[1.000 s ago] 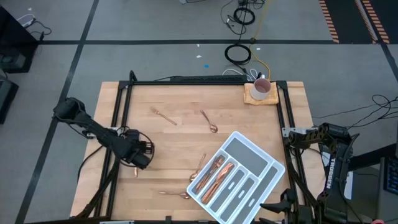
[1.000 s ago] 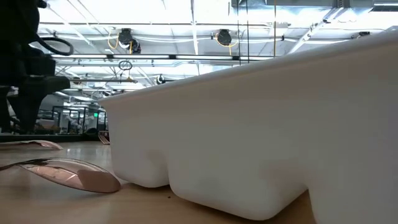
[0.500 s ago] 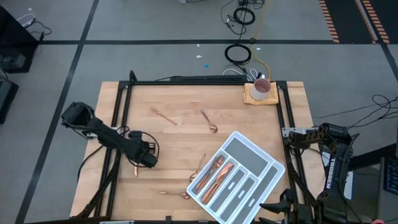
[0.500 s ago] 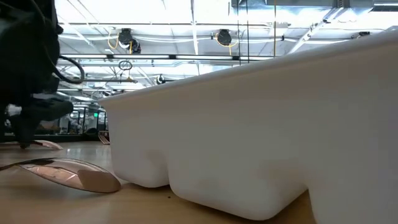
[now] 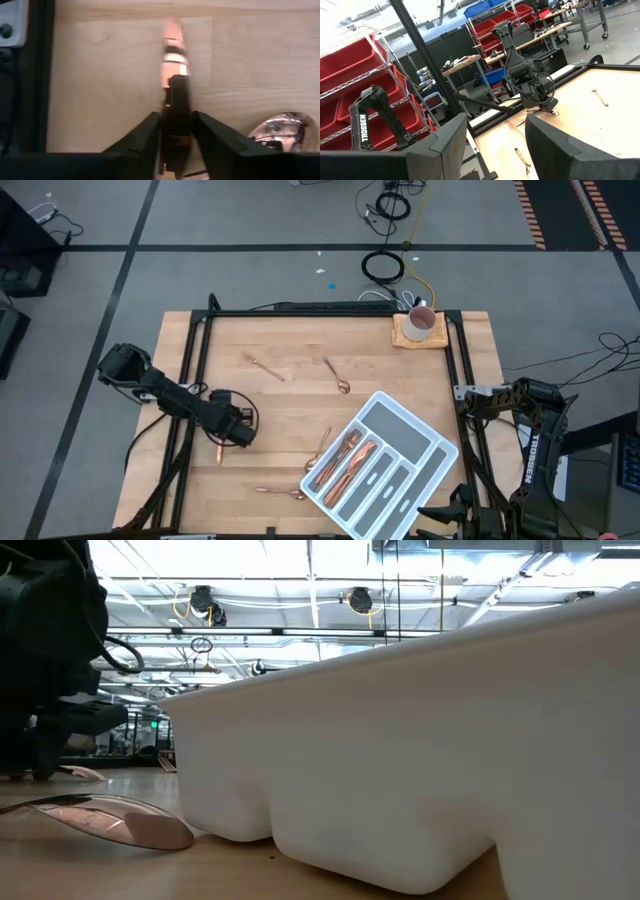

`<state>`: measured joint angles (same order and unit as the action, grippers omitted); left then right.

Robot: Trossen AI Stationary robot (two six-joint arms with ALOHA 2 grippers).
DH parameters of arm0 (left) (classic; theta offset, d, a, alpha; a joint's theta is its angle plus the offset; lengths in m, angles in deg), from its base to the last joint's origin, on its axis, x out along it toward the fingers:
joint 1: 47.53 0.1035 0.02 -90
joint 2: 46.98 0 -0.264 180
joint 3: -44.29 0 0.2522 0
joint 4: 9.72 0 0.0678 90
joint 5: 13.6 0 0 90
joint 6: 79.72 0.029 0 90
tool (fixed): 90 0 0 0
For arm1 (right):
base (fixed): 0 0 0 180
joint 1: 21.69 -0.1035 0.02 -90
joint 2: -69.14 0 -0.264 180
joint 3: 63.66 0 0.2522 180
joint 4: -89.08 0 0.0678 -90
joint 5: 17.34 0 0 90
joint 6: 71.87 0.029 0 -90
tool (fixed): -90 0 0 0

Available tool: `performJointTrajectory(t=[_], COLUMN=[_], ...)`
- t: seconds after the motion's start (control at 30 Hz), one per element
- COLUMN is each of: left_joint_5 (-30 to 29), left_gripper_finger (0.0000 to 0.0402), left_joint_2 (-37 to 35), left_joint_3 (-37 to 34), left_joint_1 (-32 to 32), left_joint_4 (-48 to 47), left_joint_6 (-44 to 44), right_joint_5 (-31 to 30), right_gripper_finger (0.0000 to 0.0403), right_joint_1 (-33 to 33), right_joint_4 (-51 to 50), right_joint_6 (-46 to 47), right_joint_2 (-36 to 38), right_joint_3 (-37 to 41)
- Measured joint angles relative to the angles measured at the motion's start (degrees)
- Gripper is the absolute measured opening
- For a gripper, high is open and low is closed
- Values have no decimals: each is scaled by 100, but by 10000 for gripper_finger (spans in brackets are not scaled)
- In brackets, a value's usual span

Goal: Sort silverware
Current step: Put the gold knife into the silverware tray

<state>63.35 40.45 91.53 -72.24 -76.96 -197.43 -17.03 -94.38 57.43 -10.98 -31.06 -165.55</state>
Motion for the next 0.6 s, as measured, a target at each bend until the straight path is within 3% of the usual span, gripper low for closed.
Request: performJointTrajectory(t=[0.13,0.6], left_joint_5=[-129,-154], left_gripper_finger=[76,75], left_joint_2=[8,49], left_joint_3=[-3,315], left_joint_1=[-4,0], left_joint_4=[66,-212], left_joint_6=[187,121], right_joint_5=[0,-2], right_gripper_finger=[187,187], right_joint_1=[0,0], right_joint_4=[52,94], right_joint_6=[-1,-49], right_joint_2=[0,0], right_joint_3=[0,0])
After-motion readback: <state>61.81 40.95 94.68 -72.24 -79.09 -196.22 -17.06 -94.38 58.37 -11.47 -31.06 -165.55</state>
